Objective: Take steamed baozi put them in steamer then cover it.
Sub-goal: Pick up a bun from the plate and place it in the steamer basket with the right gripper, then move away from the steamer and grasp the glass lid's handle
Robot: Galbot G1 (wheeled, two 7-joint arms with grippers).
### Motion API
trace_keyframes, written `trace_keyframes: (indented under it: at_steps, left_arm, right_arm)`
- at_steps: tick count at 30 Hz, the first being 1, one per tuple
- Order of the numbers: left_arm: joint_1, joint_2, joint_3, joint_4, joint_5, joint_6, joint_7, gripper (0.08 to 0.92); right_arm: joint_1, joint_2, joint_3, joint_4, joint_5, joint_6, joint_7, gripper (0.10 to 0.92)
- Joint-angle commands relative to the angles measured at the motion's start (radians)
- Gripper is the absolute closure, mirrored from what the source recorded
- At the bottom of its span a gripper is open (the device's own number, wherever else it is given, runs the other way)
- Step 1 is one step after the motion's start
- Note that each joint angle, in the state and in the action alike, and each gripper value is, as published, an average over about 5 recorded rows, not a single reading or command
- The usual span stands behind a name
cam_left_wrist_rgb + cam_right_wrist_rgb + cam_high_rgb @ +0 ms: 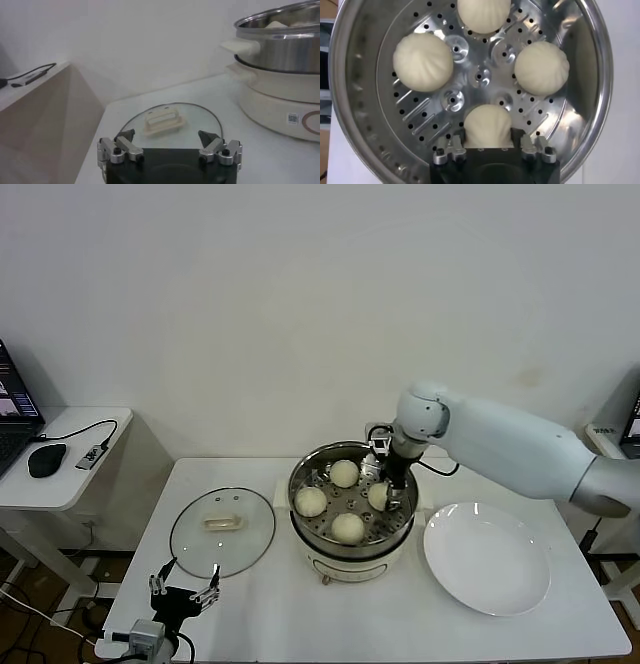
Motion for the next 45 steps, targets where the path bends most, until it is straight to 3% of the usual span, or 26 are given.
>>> trace_keyframes:
  at_steps: [1, 6, 13, 21, 25, 29, 37, 45]
  left_arm:
    - [-0.001, 0.000, -0.001, -0.004, 0.001, 0.003, 0.003, 0.177]
    - [-0.007, 0.004, -0.012, -0.021, 0.002, 0.026, 0.028, 0.177]
    - [-0.059, 0.019, 0.005, 0.027, -0.052, 0.058, -0.073, 0.177]
    - [-0.121, 0.041, 0.014, 0.085, -0.130, 0.030, -0.111, 0.177]
    - [-0.147, 0.043, 0.011, 0.105, -0.130, 0.022, -0.110, 0.177]
    - [-0.160, 0.046, 0.013, 0.099, -0.127, 0.018, -0.108, 0.177]
    - [-0.175, 0.069, 0.008, 0.117, -0.078, 0.016, -0.098, 0.177]
    - [-0.210, 0.068, 0.027, 0.183, 0.261, -0.061, -0.113, 0.177]
  right_arm:
    - [0.041, -0.114, 0.051, 0.107, 0.026, 0.006, 0.002, 0.228]
    - [-0.045, -0.280, 0.290, 0.242, 0.096, 0.055, 0.127, 0.204]
    - [-0.397, -0.501, 0.697, 0.407, 0.371, 0.172, 0.612, 0.203]
    - [-1.024, -0.582, 1.283, 0.574, 0.477, 0.244, 0.950, 0.203]
    - [-1.383, -0.471, 1.629, 0.621, 0.464, 0.302, 1.013, 0.203]
    - [-1.570, -0.261, 1.802, 0.642, 0.477, 0.384, 1.088, 0.203]
    - [-1.807, 0.074, 1.901, 0.642, 0.477, 0.538, 1.133, 0.203]
    - [-1.977, 0.200, 1.936, 0.622, 0.478, 0.611, 1.138, 0.203]
